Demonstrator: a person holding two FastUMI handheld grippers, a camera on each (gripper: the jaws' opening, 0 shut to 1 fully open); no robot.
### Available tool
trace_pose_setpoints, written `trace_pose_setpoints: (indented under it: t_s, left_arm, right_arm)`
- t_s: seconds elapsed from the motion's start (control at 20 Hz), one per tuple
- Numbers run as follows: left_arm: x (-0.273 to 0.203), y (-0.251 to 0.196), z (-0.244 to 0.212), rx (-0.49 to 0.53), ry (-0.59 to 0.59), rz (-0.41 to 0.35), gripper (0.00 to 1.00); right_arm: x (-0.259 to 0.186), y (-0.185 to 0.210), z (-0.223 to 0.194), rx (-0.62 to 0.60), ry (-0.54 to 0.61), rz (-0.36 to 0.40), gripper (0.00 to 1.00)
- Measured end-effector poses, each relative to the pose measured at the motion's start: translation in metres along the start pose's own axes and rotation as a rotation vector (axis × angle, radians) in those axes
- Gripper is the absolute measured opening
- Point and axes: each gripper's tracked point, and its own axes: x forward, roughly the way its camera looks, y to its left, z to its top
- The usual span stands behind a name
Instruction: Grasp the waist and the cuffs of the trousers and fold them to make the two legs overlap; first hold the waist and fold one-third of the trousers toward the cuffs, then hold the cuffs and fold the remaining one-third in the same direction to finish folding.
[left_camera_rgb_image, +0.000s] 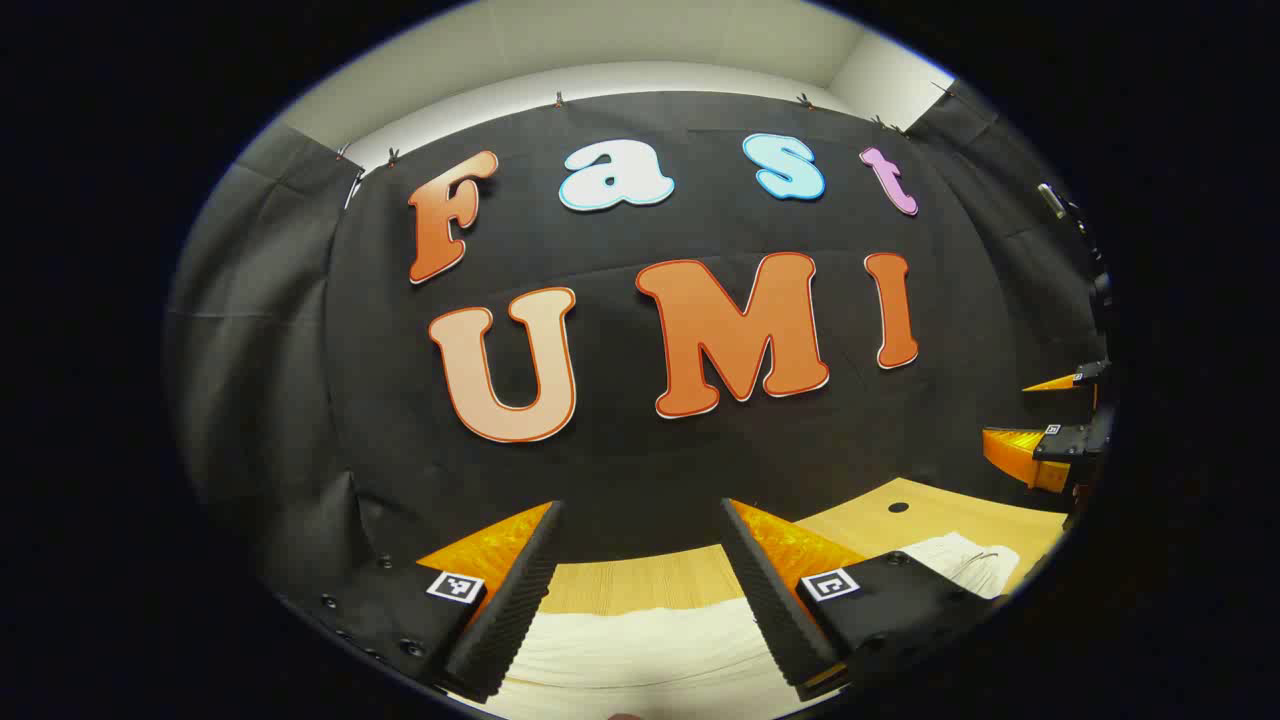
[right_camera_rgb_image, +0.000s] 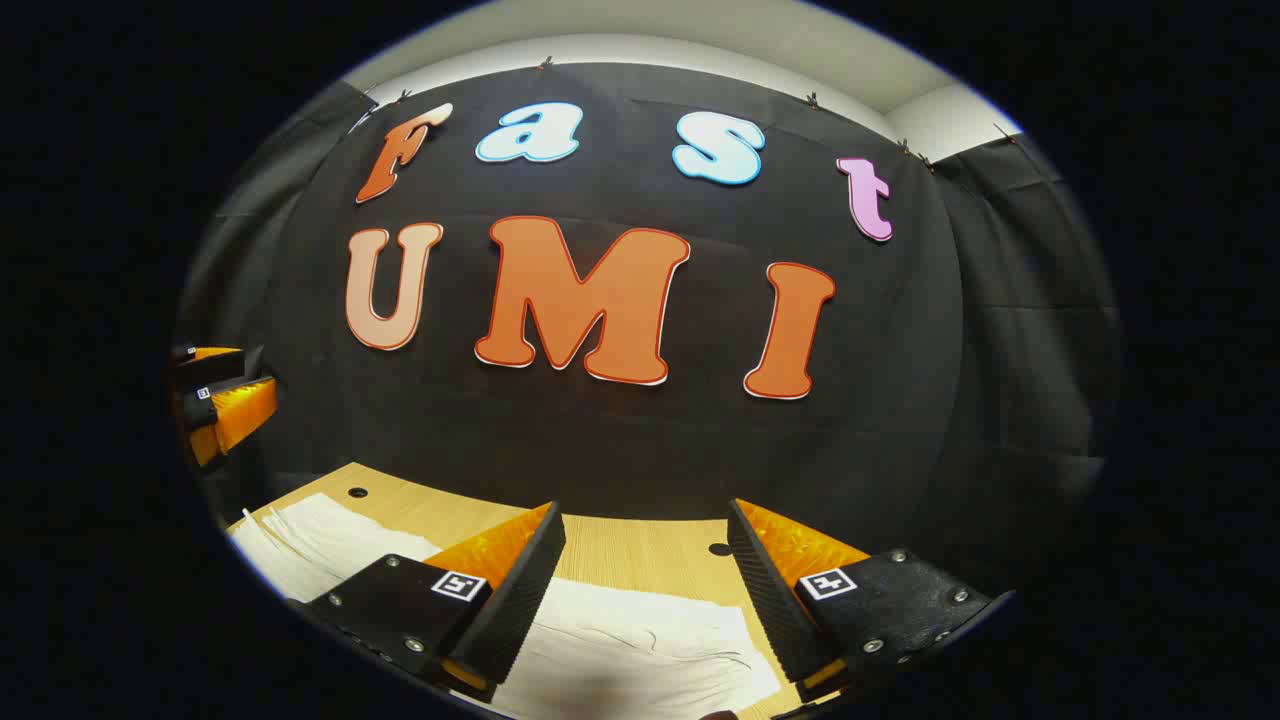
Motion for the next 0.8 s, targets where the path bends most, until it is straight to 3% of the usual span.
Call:
trace_pose_setpoints:
  t_s: [0.45, 0.8]
  left_arm:
    - [0.003, -0.003, -0.008, -0.018, 0.022, -0.012, 0.99]
    - [0.005, 0.026, -0.028, -0.039, 0.08, 0.038, 0.99]
  right_arm:
    - [0.004, -0.001, -0.002, 0.013, 0.016, -0.005, 0.98]
    - [0.01, -0.008, -0.013, 0.025, 0.061, -0.018, 0.98]
